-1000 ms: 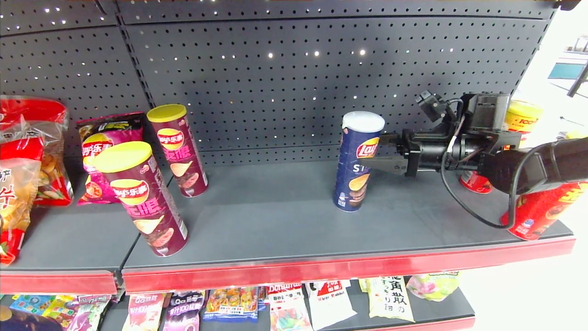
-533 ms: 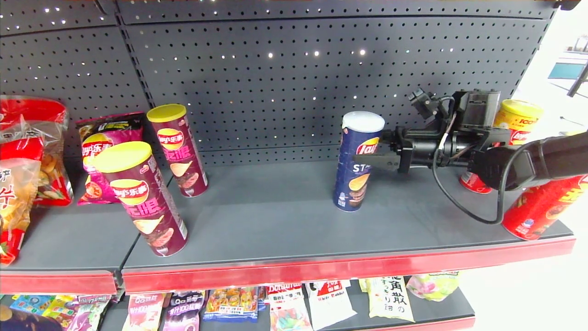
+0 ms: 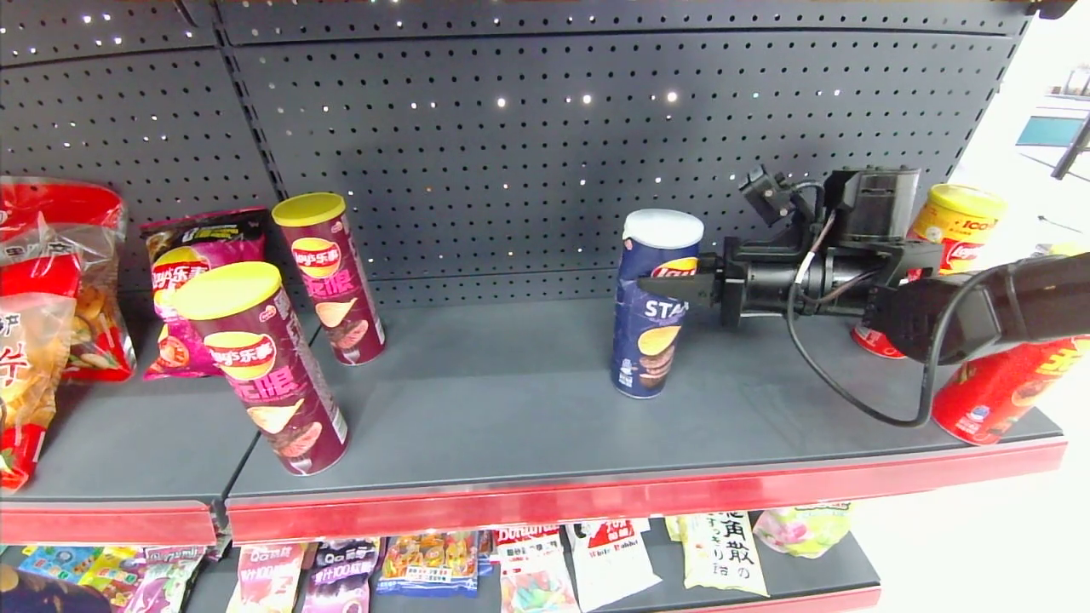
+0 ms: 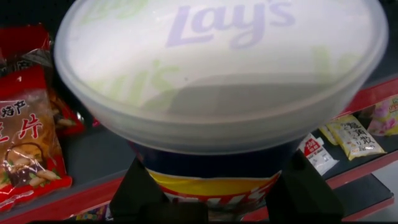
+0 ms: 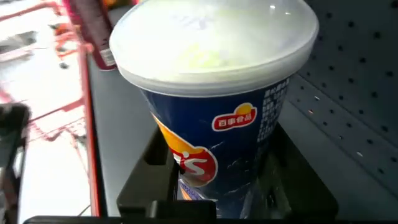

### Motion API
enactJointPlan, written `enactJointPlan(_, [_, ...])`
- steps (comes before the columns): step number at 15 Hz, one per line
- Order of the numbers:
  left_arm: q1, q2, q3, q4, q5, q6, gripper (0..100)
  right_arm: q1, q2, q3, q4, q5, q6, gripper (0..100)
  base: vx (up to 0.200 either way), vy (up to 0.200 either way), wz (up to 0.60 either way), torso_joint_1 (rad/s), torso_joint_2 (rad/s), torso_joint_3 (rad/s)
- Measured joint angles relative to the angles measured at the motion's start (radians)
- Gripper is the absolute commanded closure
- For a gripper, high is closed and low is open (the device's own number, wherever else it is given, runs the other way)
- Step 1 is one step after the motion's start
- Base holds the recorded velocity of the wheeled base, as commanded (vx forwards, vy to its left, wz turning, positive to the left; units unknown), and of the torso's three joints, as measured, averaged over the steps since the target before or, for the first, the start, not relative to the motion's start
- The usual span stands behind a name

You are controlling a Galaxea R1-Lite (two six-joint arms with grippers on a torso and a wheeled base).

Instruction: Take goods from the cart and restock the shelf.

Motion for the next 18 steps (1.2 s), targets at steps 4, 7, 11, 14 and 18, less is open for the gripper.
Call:
enactJointPlan(4, [-0.001,0.0,0.0,0.001,0.0,0.011,100,0.04,-0.103,0.087,-0.007,-0.203,0.002,100,0.0,0.0,0.0,0.0,0.0,0.0])
enactJointPlan(7, [-0.001,0.0,0.001,0.0,-0.001,0.012,100,0.074,-0.197,0.198,-0.012,-0.246,0.002,100,0.0,0.0,0.0,0.0,0.0,0.0])
enactJointPlan(11, [0.0,-0.001,0.0,0.0,-0.001,0.013,100,0.129,-0.281,0.328,-0.131,-0.327,0.004,100,0.0,0.0,0.0,0.0,0.0,0.0])
enactJointPlan(14, [0.0,-0.005,0.0,0.0,0.005,0.015,100,0.201,-0.296,0.412,-0.249,-0.443,0.07,100,0.0,0.0,0.0,0.0,0.0,0.0])
enactJointPlan(18, [-0.001,-0.007,0.0,0.001,0.005,0.015,100,0.258,-0.277,0.503,-0.396,-0.542,0.101,100,0.0,0.0,0.0,0.0,0.0,0.0])
